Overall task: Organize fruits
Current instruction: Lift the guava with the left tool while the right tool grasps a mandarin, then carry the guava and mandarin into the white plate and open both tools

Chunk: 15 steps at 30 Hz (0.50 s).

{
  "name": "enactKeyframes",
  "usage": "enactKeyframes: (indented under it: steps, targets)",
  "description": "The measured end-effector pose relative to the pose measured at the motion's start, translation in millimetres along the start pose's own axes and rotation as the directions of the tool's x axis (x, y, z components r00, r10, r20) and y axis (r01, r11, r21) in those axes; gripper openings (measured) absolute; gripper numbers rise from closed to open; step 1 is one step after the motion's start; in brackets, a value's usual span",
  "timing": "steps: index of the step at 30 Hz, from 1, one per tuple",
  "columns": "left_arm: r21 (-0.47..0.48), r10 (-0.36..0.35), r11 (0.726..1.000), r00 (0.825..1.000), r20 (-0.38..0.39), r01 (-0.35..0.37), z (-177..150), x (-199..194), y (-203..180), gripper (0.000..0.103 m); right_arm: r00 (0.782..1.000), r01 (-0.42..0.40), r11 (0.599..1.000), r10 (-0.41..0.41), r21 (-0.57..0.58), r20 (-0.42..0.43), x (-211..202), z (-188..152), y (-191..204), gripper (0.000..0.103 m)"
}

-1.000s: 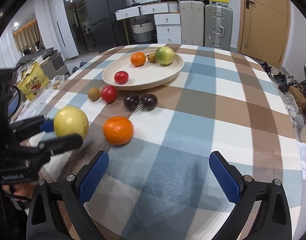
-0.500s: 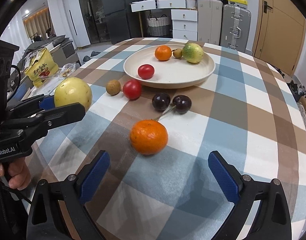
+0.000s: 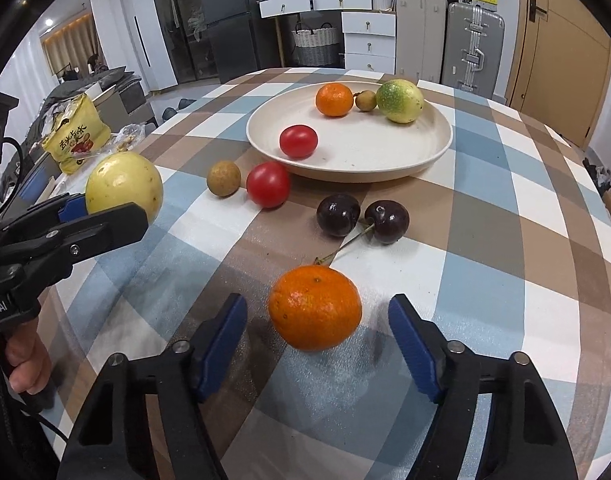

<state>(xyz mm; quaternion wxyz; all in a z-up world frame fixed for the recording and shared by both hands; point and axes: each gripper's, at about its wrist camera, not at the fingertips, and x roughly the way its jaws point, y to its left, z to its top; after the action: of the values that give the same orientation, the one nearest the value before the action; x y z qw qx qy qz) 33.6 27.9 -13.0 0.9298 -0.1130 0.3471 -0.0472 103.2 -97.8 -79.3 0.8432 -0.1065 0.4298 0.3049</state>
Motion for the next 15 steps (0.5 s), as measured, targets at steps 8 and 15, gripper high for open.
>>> enactKeyframes:
  steps: [8,15]
  targets:
    - [-0.002,0.005,1.0,1.0,0.005,-0.005,0.2,0.1,1.3,0.048,1.0,0.019,0.999,-0.019,-0.034,0.007,-1.6,-1.2,6.3,0.046]
    - [-0.001,0.007,1.0,1.0,0.01,-0.007,0.5,-0.3,1.1,0.048,1.0,0.022,0.998,-0.02,-0.065,0.019,-3.0,-2.8,8.4,0.042]
